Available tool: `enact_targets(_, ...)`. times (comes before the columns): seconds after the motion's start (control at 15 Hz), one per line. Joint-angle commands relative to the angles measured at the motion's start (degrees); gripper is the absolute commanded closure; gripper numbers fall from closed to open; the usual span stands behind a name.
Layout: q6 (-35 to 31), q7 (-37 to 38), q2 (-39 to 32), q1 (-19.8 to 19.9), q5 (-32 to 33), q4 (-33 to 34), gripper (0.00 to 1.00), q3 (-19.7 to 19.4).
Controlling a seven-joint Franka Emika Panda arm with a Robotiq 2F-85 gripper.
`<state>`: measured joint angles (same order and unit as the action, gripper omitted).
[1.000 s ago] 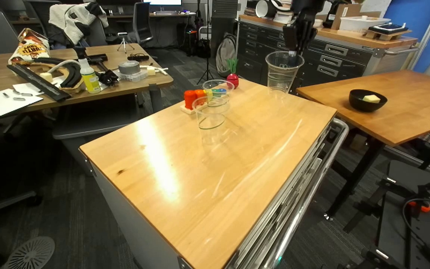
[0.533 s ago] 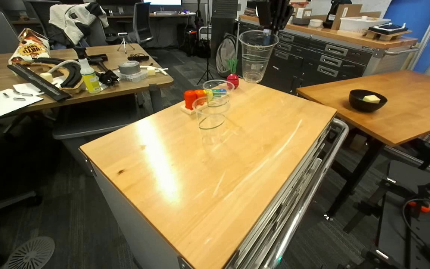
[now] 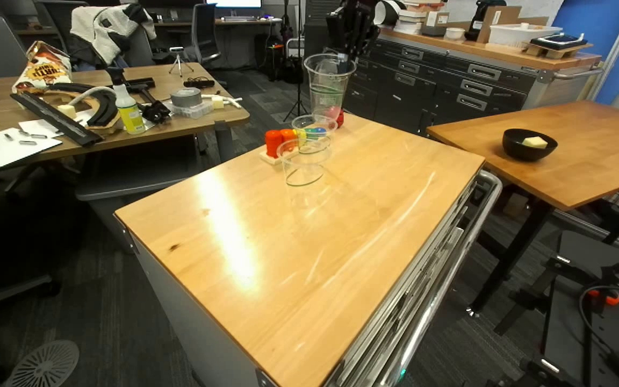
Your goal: Stack the clear cups
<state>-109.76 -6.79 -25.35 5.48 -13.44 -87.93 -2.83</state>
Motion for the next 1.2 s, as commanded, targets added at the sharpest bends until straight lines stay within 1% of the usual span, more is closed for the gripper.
enact_targets(0.0, 4.2, 1.1, -4.5, 1.2, -1.6, 8.8, 0.99, 1.6)
enact_targets(0.13, 5.3, 1.0, -5.2, 1.1, -1.4, 9.9, 0.99, 1.9)
enact_targets(0.47, 6.7, 0.3, -4.6, 0.5, -0.1, 7.0, 0.99, 2.3)
enact_targets(0.87, 2.3, -2.8, -6.8, 1.3, -1.7, 4.7, 0.99, 3.0)
enact_targets(0.93, 1.8, -3.3, -7.0, 1.5, -1.8, 4.4, 0.96, 3.2)
enact_targets(1.0, 1.4, -3.6, -7.5, 1.7, -2.1, 4.4, 0.70, 3.3)
enact_targets(1.07, 0.5, -3.8, -7.6, 1.8, -2.3, 4.2, 0.69, 3.4)
enact_targets(1.13, -0.5, -4.0, -7.4, 1.9, -2.4, 3.9, 0.62, 3.5)
